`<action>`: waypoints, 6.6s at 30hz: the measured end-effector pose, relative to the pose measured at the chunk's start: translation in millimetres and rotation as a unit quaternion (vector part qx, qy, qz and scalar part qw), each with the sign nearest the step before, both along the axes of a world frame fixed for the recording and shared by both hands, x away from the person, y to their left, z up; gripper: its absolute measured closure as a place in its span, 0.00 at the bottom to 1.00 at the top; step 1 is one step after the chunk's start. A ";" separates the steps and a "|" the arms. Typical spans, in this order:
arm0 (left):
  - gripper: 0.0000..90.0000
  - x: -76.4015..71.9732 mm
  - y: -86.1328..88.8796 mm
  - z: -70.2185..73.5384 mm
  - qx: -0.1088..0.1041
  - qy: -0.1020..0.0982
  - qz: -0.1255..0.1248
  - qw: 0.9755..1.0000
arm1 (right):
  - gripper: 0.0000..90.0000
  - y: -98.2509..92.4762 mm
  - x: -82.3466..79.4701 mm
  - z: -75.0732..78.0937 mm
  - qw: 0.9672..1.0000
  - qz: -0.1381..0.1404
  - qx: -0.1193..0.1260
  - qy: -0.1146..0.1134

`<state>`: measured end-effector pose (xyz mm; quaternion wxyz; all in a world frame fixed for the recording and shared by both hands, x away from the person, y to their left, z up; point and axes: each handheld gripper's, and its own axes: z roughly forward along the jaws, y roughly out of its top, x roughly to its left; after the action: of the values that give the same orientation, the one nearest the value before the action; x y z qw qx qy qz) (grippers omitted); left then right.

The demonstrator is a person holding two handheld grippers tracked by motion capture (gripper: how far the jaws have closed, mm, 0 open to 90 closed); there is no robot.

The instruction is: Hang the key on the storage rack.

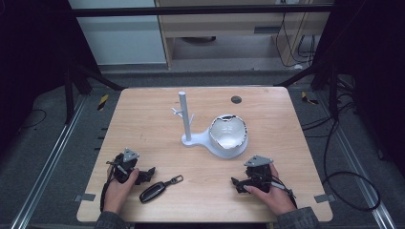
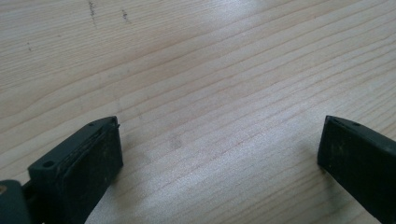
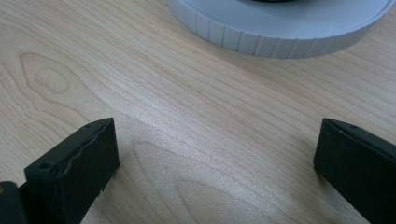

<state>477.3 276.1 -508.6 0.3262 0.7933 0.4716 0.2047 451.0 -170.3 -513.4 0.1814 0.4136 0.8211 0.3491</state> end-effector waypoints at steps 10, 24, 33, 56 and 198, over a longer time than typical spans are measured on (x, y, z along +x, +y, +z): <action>0.06 -12.1 3.7 47.9 0.005 -0.014 -0.019 1.000 | 0.00 0.0 -0.3 0.2 1.000 -0.001 0.002 0.002; 0.05 -37.5 -23.3 80.3 0.066 0.053 -0.079 0.993 | 0.00 -0.2 -0.5 0.3 1.000 0.000 0.001 0.002; 0.06 -47.0 -36.1 76.7 0.092 0.077 -0.116 0.986 | 0.00 -0.2 -0.5 0.3 1.000 0.000 0.002 0.003; 0.06 -38.8 -69.5 78.4 0.167 0.143 -0.198 0.955 | 0.01 -0.9 -1.4 0.4 1.000 0.002 0.000 0.001; 0.54 10.4 -90.8 299.6 0.177 0.040 -0.158 0.971 | 0.01 -1.9 -1.4 0.1 1.000 0.007 0.000 0.000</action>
<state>487.7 185.4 -209.0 0.1902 0.9103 0.3093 0.1989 449.6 -172.2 -513.2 0.1791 0.4075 0.8240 0.3505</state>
